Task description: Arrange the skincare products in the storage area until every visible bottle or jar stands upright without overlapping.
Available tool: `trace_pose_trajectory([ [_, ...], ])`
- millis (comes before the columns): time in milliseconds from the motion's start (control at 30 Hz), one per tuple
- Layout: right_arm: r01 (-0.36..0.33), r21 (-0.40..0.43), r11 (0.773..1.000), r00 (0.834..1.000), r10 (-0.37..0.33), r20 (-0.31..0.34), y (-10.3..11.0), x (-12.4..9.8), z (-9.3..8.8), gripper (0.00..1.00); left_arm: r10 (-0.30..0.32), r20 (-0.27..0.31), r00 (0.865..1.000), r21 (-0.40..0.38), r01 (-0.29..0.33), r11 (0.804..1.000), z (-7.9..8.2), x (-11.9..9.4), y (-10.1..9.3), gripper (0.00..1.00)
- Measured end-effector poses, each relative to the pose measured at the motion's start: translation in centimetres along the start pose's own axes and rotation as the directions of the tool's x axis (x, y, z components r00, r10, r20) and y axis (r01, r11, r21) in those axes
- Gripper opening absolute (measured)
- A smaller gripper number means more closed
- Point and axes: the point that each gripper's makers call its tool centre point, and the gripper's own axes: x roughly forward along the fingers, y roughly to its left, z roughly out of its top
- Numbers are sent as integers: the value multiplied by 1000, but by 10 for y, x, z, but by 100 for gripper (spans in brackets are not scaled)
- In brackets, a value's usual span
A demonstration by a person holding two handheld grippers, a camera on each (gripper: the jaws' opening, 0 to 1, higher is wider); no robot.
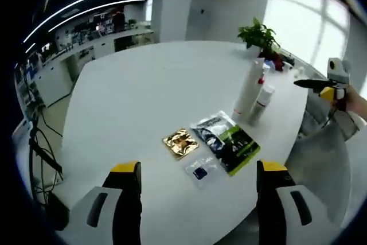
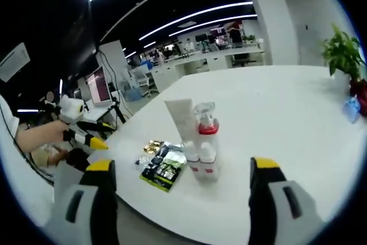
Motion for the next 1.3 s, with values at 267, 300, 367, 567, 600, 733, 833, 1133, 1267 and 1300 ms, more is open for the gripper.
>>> trace_pose_trajectory([
  [267, -2, 0, 1000, 1000, 2, 7, 5, -4, 0, 99, 60, 100, 993, -70, -53, 996, 9, -23, -7, 89],
  [300, -1, 0, 1000, 1000, 1, 7, 5, -5, 0, 99, 68, 103, 992, -72, -60, 996, 9, -24, -7, 90],
  [367, 1, 0, 1000, 1000, -1, 9, 5, -6, 1, 99, 86, 114, 990, -79, -77, 994, 7, -28, -8, 92],
  [567, 7, 2, 1000, 1000, -7, 15, 4, -10, 0, 100, 119, 136, 984, -103, -106, 989, -4, -36, -12, 97],
  [600, 7, 2, 1000, 1000, -7, 14, 4, -11, -1, 100, 121, 135, 983, -107, -107, 988, -7, -37, -13, 97],
  [733, 9, 5, 1000, 1000, -9, 16, 3, -12, -2, 100, 138, 143, 980, -149, -116, 982, -14, -40, -12, 97],
  [833, 8, 8, 1000, 1000, -8, 12, 4, -11, -4, 100, 137, 137, 981, -157, -115, 981, -18, -40, -13, 97],
  [1133, 0, 9, 1000, 1000, 0, 7, 6, -10, -8, 100, 152, 115, 982, -154, -134, 979, -19, -40, -11, 97],
  [1267, 0, 14, 1000, 1000, 0, 10, 5, -10, -8, 100, 153, 119, 981, -150, -135, 979, -17, -40, -10, 97],
  [1300, 0, 13, 1000, 1000, 0, 10, 5, -10, -8, 100, 154, 119, 981, -147, -136, 980, -16, -40, -11, 97],
])
